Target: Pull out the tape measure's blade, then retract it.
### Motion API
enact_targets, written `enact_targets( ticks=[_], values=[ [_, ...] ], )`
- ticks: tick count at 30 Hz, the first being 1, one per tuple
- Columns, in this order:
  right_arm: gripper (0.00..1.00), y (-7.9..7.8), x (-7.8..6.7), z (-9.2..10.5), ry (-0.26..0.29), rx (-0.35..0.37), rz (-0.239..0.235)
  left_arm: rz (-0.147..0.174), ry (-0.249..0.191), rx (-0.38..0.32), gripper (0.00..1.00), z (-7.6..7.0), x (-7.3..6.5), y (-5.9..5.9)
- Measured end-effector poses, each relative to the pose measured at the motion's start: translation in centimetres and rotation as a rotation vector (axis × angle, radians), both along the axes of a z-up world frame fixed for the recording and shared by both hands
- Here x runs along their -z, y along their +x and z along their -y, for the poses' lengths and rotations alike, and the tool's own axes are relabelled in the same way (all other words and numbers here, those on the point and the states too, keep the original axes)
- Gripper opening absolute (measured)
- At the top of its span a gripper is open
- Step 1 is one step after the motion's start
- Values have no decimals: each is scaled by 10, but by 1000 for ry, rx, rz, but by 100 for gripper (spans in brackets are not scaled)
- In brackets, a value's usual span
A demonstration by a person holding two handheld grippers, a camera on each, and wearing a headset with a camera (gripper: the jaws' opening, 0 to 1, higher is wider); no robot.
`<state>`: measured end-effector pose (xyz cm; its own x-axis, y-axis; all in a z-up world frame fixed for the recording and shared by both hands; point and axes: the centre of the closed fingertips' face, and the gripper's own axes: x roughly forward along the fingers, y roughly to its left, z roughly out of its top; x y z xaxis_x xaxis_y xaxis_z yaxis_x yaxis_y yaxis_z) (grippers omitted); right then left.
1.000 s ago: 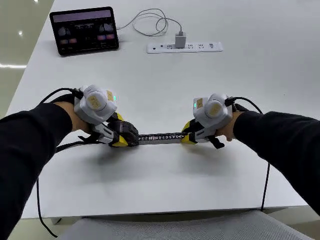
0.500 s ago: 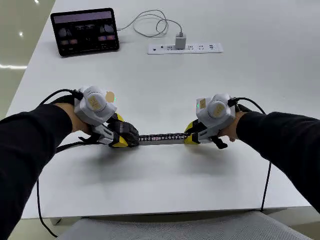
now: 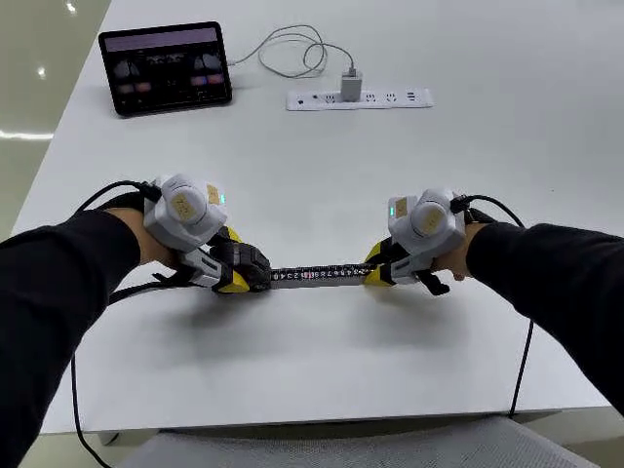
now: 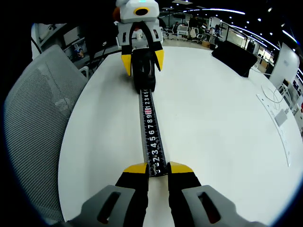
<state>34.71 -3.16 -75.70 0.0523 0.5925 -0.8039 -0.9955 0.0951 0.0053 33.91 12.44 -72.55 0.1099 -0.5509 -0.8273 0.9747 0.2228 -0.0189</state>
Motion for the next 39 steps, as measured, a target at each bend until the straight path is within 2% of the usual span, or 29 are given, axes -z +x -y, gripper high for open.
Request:
enact_targets(
  ticks=[14, 39],
  values=[
    [10, 3, 5, 12, 0, 12, -1, 2, -3, -5, 34, 0, 0, 0],
    [10, 2, 1, 34, -20, 29, 2, 0, -4, -9, 34, 0, 1, -1]
  ],
)
